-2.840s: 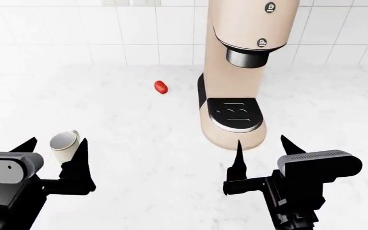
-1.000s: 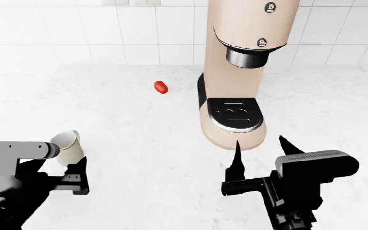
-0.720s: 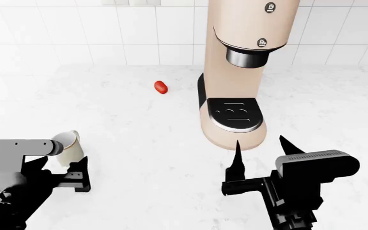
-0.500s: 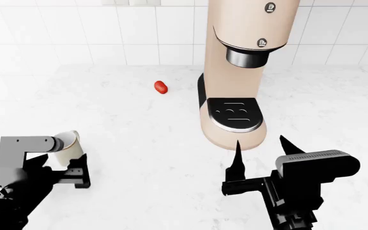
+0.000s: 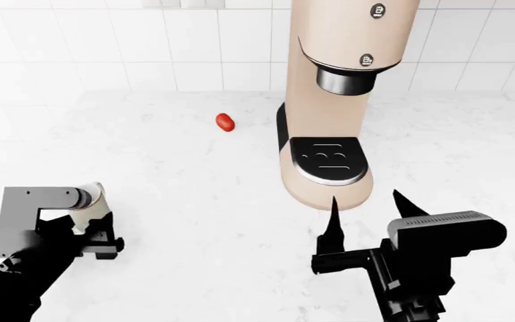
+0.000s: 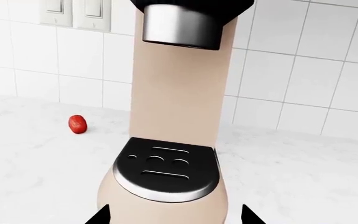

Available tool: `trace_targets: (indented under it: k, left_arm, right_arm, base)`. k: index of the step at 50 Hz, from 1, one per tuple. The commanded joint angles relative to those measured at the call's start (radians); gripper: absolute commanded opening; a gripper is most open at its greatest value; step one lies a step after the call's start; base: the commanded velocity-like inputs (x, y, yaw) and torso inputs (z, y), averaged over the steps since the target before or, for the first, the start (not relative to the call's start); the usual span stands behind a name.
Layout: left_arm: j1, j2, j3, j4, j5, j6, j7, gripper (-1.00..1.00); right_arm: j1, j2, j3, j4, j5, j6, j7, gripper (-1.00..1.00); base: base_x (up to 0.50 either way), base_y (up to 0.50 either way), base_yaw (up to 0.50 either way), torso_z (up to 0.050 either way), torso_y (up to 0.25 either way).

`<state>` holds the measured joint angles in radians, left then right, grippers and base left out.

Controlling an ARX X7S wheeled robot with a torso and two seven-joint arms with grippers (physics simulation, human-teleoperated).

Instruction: A wet mug is on the counter and needs to be dried. Pick it up and place it upside down in the open cabinet.

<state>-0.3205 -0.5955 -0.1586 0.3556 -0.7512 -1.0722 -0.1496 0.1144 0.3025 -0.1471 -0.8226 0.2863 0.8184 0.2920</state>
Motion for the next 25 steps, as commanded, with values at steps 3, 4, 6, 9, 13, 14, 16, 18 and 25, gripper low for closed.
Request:
trace_targets:
  k: [3, 4, 6, 9, 13, 14, 16, 18, 25]
  left_arm:
    - [0.033, -0.003, -0.027, 0.091, -0.076, -0.021, -0.001, -1.0]
    - [0.031, -0.005, -0.042, 0.113, -0.096, -0.037, -0.009, -1.0]
    - [0.025, -0.007, -0.067, 0.154, -0.135, -0.068, -0.025, -1.0]
    - [0.012, -0.007, -0.102, 0.212, -0.192, -0.113, -0.054, -1.0]
    - [-0.019, -0.012, -0.138, 0.289, -0.257, -0.165, -0.1, -1.0]
    - [-0.027, -0.016, -0.143, 0.306, -0.269, -0.172, -0.106, -1.0]
    - [-0.05, -0.023, -0.147, 0.333, -0.291, -0.198, -0.13, -1.0]
    - [-0.069, -0.031, -0.143, 0.357, -0.303, -0.215, -0.148, -1.0]
    - [-0.168, -0.061, -0.095, 0.44, -0.321, -0.279, -0.229, -1.0]
  right_arm:
    - [0.0, 0.005, 0.007, -0.013, 0.009, 0.004, 0.007, 1.0]
    - [0.0, 0.005, 0.009, -0.016, 0.011, 0.006, 0.008, 1.0]
    - [0.002, 0.007, 0.012, -0.022, 0.014, 0.013, 0.01, 1.0]
    - [0.005, 0.01, 0.02, -0.035, 0.02, 0.025, 0.012, 1.0]
    - [0.017, 0.018, 0.051, -0.074, 0.059, 0.077, 0.005, 1.0]
    - [0.022, 0.021, 0.067, -0.088, 0.079, 0.1, -0.001, 1.0]
    - [0.036, 0.027, 0.106, -0.122, 0.123, 0.157, -0.01, 1.0]
    - [0.05, 0.033, 0.144, -0.154, 0.166, 0.214, -0.017, 1.0]
    - [0.165, 0.08, 0.334, -0.223, 0.502, 0.474, 0.015, 1.0]
  base:
    - [0.0, 0.0, 0.0, 0.0, 0.0]
    - [0.0, 0.0, 0.0, 0.0, 0.0]
    - [0.0, 0.0, 0.0, 0.0, 0.0]
    - [0.0, 0.0, 0.0, 0.0, 0.0]
    - [0.0, 0.0, 0.0, 0.0, 0.0]
    - [0.0, 0.0, 0.0, 0.0, 0.0]
    - [0.0, 0.0, 0.0, 0.0, 0.0]
    - [0.0, 0.0, 0.0, 0.0, 0.0]
    - [0.0, 0.0, 0.0, 0.0, 0.0]
